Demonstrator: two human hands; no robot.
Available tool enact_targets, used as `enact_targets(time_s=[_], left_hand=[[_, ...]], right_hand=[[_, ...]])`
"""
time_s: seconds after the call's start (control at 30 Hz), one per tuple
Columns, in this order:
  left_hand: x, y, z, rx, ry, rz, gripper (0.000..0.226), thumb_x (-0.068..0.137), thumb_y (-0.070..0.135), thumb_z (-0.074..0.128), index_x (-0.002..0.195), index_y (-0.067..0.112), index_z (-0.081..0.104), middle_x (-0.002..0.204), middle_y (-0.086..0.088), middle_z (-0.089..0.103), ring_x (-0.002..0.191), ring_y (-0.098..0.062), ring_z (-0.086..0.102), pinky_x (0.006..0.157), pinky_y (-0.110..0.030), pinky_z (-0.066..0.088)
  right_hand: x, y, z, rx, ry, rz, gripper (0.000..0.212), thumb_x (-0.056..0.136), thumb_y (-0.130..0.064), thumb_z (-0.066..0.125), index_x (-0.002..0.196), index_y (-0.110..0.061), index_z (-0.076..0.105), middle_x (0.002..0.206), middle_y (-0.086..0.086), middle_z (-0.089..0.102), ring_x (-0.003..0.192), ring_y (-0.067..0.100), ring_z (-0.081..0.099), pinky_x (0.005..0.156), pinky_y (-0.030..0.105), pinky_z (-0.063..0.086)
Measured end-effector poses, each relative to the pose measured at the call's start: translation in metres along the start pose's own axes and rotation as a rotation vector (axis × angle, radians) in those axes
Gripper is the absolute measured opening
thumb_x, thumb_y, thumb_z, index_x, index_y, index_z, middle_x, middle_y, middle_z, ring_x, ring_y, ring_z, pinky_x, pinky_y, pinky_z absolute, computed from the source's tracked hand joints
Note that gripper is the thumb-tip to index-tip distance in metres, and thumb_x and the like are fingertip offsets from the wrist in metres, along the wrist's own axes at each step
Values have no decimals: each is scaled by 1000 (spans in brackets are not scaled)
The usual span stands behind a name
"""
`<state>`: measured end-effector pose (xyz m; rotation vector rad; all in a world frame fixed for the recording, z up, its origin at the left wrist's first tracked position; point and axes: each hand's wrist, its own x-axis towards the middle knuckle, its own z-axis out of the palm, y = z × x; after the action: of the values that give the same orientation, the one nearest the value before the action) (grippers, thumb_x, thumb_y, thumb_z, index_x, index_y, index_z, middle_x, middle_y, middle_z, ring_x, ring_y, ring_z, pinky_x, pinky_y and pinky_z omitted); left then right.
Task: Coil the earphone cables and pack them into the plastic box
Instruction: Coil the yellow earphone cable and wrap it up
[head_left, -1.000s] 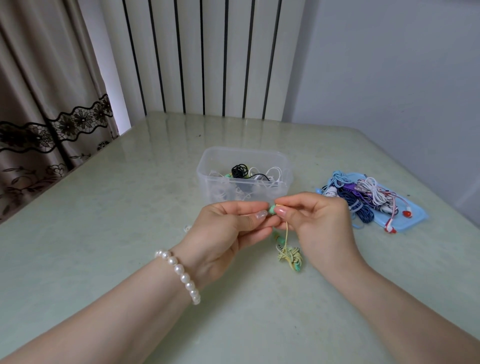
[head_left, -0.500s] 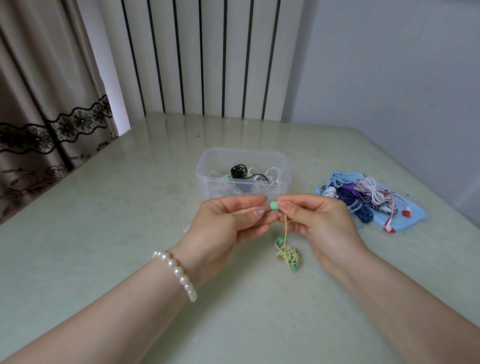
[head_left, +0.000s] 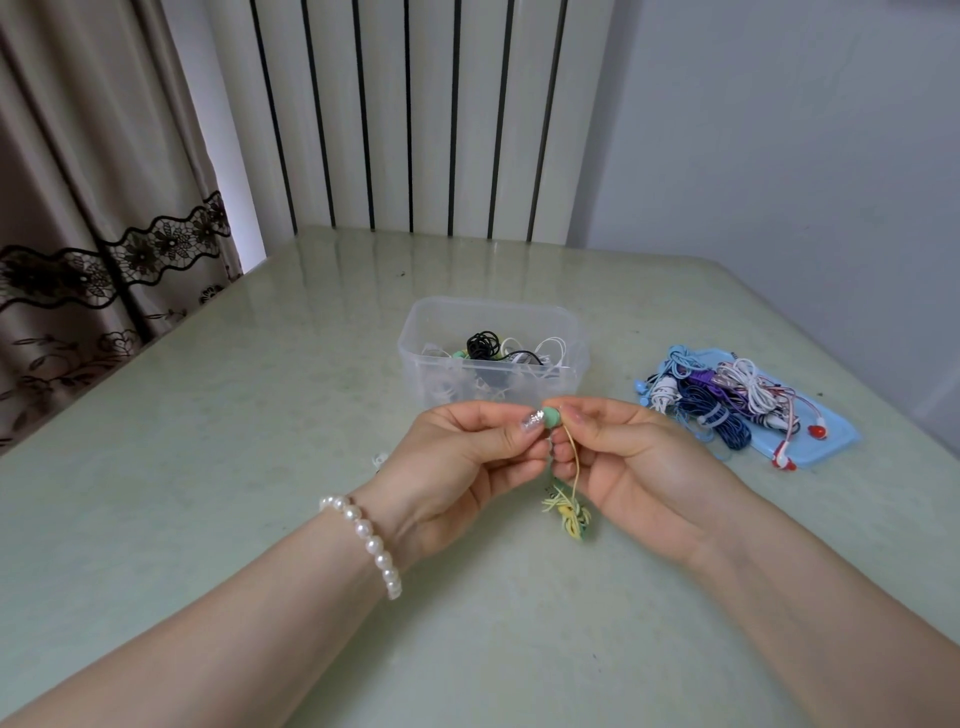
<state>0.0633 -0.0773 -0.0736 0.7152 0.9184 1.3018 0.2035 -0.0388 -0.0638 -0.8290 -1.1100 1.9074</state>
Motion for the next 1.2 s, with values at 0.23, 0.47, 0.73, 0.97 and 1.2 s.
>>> enact_targets(time_s=[0.23, 0.47, 0.73, 0.97, 1.2], left_hand=[[2, 0, -3, 224, 36, 274, 8, 55, 3, 70, 63, 2, 67, 57, -10, 68, 51, -14, 65, 55, -21, 55], [4, 0, -4, 397, 27, 351, 11, 77, -8, 62, 81, 0, 67, 64, -4, 70, 61, -11, 68, 64, -21, 56], [8, 3, -14, 499, 83, 260, 14, 71, -14, 67, 75, -1, 67, 59, -1, 69, 55, -8, 65, 60, -17, 55], [8, 11, -22, 576, 102, 235, 18, 65, -16, 71, 64, 2, 68, 65, -1, 71, 60, -9, 66, 67, -21, 57], [4, 15, -16, 409, 82, 172, 27, 62, -26, 63, 65, 1, 61, 57, -5, 68, 54, -11, 66, 54, -20, 55]], right_hand=[[-1, 2, 2, 65, 28, 82, 12, 62, -5, 59, 63, -6, 71, 54, 6, 58, 45, 10, 53, 44, 18, 44], [-2, 2, 0, -221, 117, -58, 22, 62, -12, 65, 82, -2, 68, 61, 8, 67, 52, 12, 58, 53, 19, 47], [2, 0, -9, -858, 175, -239, 13, 86, -16, 59, 83, -11, 70, 64, -1, 63, 56, 8, 51, 61, 18, 45], [-17, 5, 7, -1431, 136, 31, 56, 53, -70, 68, 80, -23, 51, 68, -8, 57, 65, 10, 53, 57, 28, 39], [-11, 13, 8, -1475, 167, 18, 27, 66, -41, 66, 77, -21, 51, 74, -3, 63, 69, 17, 57, 56, 28, 40]])
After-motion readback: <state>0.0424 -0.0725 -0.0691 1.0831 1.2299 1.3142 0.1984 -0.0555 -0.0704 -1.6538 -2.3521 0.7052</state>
